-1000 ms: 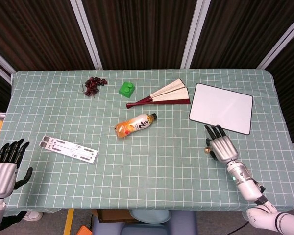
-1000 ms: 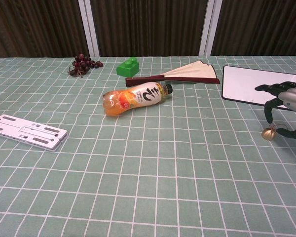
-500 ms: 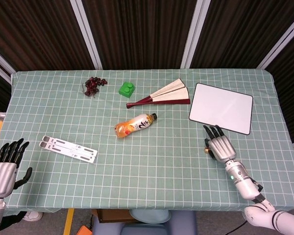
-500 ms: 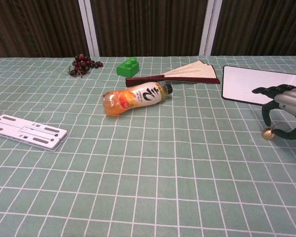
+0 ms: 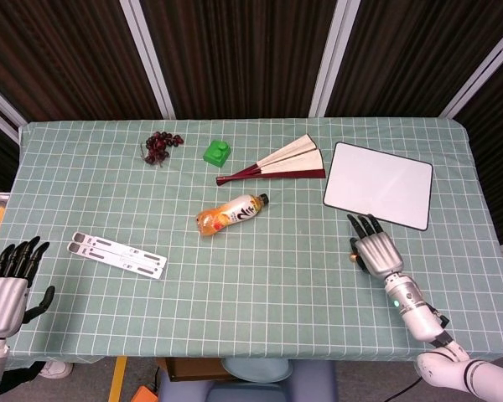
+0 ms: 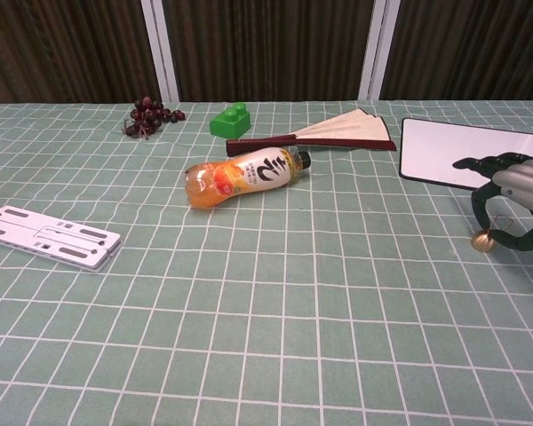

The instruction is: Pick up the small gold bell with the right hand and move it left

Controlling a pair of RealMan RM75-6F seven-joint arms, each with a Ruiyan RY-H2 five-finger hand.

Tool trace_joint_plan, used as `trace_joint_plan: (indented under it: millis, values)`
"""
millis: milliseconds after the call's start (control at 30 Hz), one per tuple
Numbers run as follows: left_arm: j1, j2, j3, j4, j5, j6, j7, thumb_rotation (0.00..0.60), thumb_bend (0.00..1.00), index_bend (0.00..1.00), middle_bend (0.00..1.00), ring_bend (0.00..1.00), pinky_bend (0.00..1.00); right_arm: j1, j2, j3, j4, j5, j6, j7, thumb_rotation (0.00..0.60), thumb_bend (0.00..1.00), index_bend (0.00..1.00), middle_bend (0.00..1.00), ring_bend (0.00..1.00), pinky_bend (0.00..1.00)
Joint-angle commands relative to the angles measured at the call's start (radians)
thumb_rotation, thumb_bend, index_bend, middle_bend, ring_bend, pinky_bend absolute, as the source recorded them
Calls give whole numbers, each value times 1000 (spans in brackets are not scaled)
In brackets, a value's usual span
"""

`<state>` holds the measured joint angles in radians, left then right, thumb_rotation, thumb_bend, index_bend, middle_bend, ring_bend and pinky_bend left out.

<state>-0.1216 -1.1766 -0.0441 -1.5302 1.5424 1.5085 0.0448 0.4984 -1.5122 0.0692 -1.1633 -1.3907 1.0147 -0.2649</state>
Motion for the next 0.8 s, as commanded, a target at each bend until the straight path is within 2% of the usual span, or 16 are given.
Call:
trace_joint_plan:
  millis: [33, 667, 800]
  values:
    - [0, 0, 0, 0, -1, -1, -1, 600, 418, 31, 0, 0, 48, 0, 1, 0, 0, 2, 1, 0, 600, 524, 659, 45, 0, 0]
    - [0, 1, -1, 1, -2, 1, -3, 600, 419, 31, 0, 0, 50, -1, 0, -7, 0, 11, 3, -22, 600, 540, 667, 50, 0, 0]
    - [1, 2, -1, 0, 0, 3, -5, 600, 419, 32, 0, 0, 50, -5, -7, -7, 6, 5, 22, -25, 600, 541, 747, 102, 0, 0]
